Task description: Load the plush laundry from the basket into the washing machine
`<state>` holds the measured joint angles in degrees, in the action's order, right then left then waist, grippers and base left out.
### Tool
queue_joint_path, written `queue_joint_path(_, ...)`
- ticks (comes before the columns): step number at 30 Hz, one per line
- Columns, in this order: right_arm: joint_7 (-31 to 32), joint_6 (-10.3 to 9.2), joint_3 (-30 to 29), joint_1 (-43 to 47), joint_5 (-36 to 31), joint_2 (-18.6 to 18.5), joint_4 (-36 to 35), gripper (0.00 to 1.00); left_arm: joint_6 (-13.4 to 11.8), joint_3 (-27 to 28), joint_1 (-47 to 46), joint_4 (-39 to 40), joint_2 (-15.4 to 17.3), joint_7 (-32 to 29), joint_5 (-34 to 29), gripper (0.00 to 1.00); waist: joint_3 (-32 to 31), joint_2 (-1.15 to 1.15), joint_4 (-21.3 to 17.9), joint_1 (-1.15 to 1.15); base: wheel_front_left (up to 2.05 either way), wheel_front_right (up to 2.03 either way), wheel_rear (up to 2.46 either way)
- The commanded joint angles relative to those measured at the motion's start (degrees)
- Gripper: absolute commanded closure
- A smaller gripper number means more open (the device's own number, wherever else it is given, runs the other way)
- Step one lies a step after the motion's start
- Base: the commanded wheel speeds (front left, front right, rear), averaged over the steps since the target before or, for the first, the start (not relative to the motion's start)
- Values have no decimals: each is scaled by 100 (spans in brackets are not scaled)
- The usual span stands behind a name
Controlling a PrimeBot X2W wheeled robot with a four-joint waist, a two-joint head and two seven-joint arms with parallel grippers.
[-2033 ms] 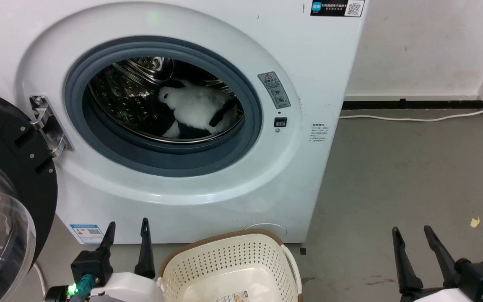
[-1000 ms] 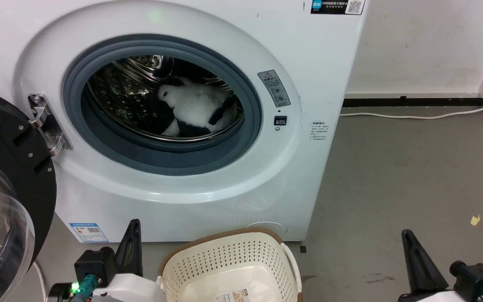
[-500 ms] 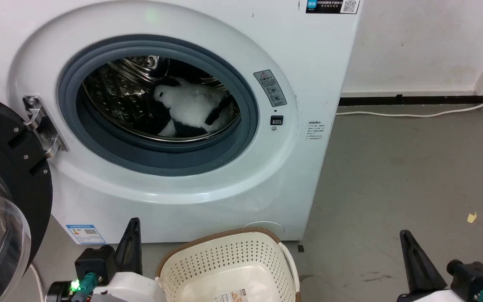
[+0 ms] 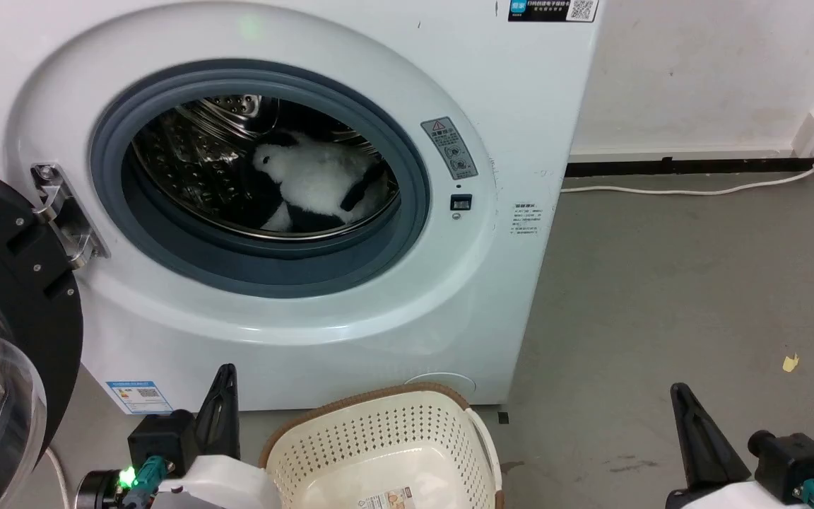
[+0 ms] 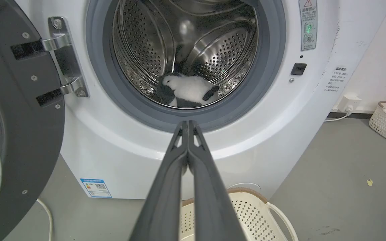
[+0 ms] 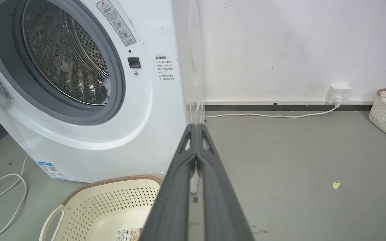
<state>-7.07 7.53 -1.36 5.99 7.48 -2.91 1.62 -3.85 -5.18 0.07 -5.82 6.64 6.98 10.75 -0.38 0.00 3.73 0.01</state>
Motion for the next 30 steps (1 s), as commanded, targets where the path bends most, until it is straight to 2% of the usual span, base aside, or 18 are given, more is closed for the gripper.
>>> queue_joint_path(1, 33, 0, 15, -115, -72, 1, -32, 100, 42, 20, -1, 43, -9, -33, -57, 100, 1, 0, -9, 0, 0, 0, 0)
queue_joint_path(30, 238, -2, 52, -262, -278, 1, -71, 100, 146, 172, -3, 207, -121, -235, -367, 100, 12, 0, -119, 0, 0, 0, 0)
